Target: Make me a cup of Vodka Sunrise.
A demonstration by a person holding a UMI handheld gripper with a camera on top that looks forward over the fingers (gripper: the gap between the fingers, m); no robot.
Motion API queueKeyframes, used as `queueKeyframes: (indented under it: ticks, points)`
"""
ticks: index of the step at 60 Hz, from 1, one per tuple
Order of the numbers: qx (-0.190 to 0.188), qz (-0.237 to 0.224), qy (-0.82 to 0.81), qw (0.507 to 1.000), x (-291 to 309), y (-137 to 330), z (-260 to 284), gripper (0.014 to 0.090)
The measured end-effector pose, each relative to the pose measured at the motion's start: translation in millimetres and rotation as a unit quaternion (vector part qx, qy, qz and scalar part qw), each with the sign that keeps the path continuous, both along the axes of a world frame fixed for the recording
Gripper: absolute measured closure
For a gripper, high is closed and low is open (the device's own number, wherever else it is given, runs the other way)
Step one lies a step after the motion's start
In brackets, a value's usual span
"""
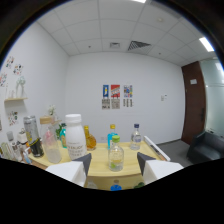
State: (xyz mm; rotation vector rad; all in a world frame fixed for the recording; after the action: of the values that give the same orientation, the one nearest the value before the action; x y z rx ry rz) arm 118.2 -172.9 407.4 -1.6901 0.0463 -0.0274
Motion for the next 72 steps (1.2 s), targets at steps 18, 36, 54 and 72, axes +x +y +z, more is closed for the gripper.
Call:
queueKeyframes:
  ticks: [18,36,54,72]
  points:
    - [-0.038,0.005,0.004,0.999,10.4,68.1,-40.1,0.0595]
    - [-0.019,0.029,0.009,0.999,3.1,57.2,-19.5,0.0686]
    - [0.040,0.046,0.032,0.998,-2.5,-12.8,24.4,0.0690]
    - [-0.096,0.012,0.070,0.993,7.3,-52.3,-186.5,0.0692]
